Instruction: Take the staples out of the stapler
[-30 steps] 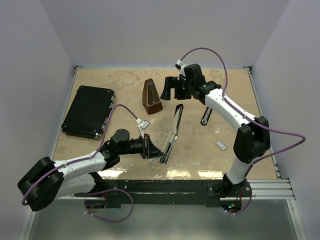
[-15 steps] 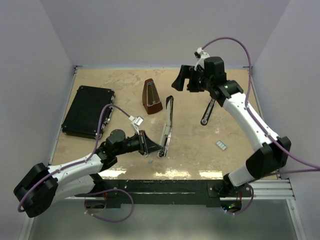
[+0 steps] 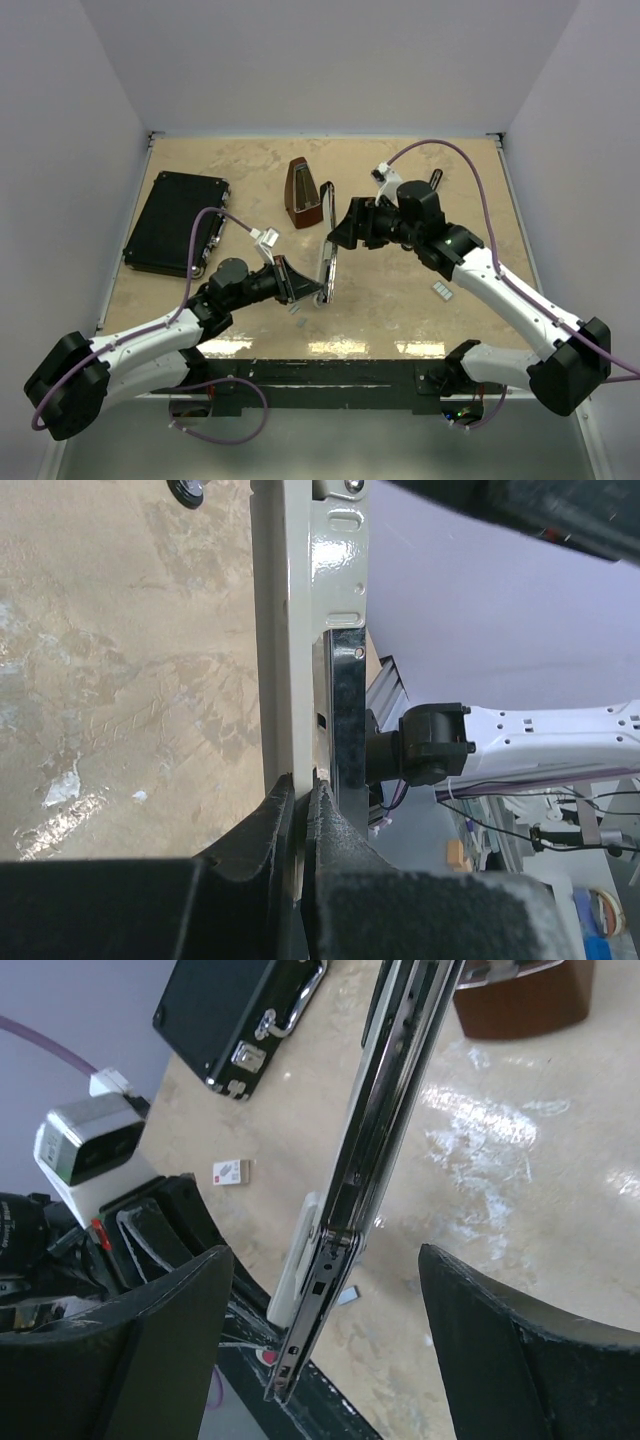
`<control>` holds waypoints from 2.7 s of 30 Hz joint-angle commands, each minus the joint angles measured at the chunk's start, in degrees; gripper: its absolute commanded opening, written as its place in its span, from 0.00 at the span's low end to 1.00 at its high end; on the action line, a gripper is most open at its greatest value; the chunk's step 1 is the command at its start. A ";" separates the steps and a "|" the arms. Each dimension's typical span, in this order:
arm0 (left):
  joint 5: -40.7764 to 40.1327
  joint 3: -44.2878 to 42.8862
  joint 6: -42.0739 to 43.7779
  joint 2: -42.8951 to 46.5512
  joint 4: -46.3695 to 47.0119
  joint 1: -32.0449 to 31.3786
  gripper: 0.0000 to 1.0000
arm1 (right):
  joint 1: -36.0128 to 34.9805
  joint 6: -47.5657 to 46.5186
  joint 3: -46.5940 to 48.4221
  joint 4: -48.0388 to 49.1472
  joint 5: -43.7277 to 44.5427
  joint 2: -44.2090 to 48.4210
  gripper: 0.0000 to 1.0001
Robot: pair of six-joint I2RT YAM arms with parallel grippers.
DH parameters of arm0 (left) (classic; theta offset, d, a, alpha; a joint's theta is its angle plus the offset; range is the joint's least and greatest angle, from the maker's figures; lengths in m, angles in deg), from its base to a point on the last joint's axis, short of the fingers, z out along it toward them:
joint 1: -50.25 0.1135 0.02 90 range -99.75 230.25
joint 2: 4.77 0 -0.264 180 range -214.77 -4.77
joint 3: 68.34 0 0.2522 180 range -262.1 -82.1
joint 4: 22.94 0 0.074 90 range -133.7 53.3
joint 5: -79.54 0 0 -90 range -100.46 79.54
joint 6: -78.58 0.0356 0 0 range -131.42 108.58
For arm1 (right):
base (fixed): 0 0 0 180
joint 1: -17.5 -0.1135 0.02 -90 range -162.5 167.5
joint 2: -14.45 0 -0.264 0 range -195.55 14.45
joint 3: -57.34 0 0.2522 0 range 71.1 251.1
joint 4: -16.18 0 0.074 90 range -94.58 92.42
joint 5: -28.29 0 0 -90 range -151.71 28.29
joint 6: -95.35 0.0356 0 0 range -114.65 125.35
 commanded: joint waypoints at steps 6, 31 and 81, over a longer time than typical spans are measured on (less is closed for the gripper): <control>-0.24 -4.67 0.05 1.19 7.49 0.39 0.00 | -3.00 2.32 -1.30 4.93 2.63 -0.19 0.73; -1.20 -13.64 10.42 -2.86 -4.11 0.31 0.56 | -3.97 7.85 -6.23 12.58 6.32 0.77 0.00; -37.50 -21.90 34.95 6.11 -45.96 0.40 1.00 | 17.83 6.71 45.63 -18.44 29.27 -56.19 0.60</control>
